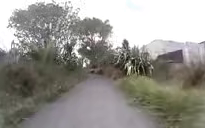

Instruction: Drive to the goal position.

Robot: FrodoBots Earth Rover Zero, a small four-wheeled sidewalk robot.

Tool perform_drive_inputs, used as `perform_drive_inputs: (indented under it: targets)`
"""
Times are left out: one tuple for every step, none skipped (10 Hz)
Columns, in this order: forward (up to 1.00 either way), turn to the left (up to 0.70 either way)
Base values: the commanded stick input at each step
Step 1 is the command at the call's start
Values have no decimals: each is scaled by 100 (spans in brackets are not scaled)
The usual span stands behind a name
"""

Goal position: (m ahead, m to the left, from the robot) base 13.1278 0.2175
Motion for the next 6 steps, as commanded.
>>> perform_drive_inputs:
  targets:
    - [100,0]
    - [100,0]
    - [100,0]
    - [100,0]
    - [100,0]
    - [100,0]
